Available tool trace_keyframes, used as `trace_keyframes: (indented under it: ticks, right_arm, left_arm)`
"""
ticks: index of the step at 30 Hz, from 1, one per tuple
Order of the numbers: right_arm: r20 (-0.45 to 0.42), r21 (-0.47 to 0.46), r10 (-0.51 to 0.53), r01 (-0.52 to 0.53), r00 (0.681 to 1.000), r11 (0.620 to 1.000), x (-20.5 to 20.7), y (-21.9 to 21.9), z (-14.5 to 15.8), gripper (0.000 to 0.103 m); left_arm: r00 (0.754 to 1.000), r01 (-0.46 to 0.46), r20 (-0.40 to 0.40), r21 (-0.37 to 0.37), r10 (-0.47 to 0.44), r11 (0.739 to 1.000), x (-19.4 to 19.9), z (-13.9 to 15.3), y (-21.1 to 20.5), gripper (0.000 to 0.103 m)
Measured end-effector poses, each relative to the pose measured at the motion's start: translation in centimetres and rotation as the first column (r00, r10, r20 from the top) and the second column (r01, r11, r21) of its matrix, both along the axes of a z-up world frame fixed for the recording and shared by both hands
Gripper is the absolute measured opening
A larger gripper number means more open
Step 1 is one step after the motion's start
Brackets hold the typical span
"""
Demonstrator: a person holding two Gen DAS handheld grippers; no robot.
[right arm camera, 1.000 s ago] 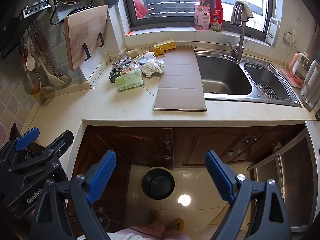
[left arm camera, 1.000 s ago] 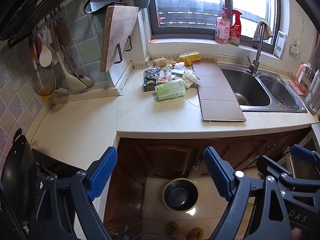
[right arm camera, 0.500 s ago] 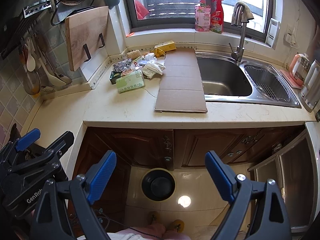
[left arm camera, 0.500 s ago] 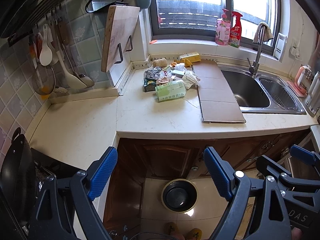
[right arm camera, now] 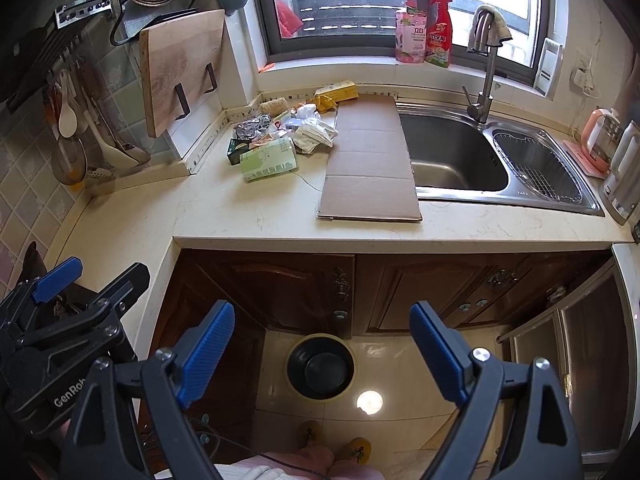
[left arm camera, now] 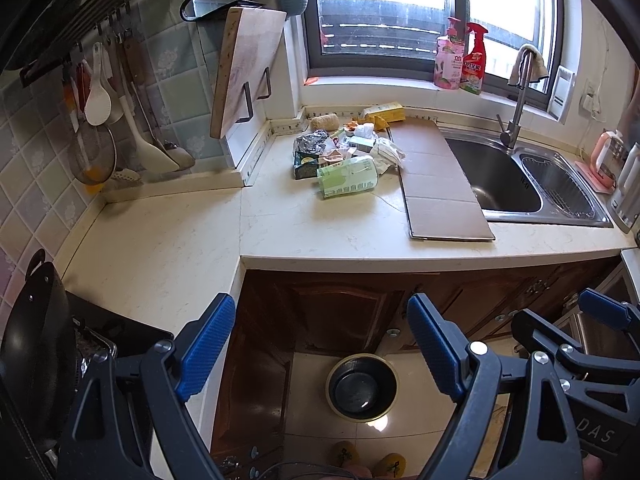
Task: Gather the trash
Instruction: 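Move both tools toward the trash pile on the counter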
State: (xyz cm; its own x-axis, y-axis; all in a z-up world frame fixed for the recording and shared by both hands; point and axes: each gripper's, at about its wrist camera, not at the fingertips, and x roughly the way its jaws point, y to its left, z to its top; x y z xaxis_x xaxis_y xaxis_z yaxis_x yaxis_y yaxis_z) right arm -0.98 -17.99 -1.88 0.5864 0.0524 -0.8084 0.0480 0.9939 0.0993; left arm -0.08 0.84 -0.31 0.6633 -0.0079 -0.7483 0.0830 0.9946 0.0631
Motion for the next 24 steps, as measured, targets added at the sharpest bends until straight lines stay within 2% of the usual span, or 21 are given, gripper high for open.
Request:
trace_keyframes:
  ticks: [14,24]
  right_arm:
    - [0.007,-0.021,-0.002,0.002,1.000,1.000,1.0,1.0,0.2,0.089]
    - [0.004,-0.017,-0.014,0.014,1.000,1.000,2.7,1.5,0.2,0.088]
  left_arm:
    - [1.000,-0.001,0.007,0.001,0.001,1.000,0.3,0.0,0.4,0.086]
    - [1.000,0.026,-0.003,-0.009,-0.026,1.000,3.5,0.2,1.4,0.087]
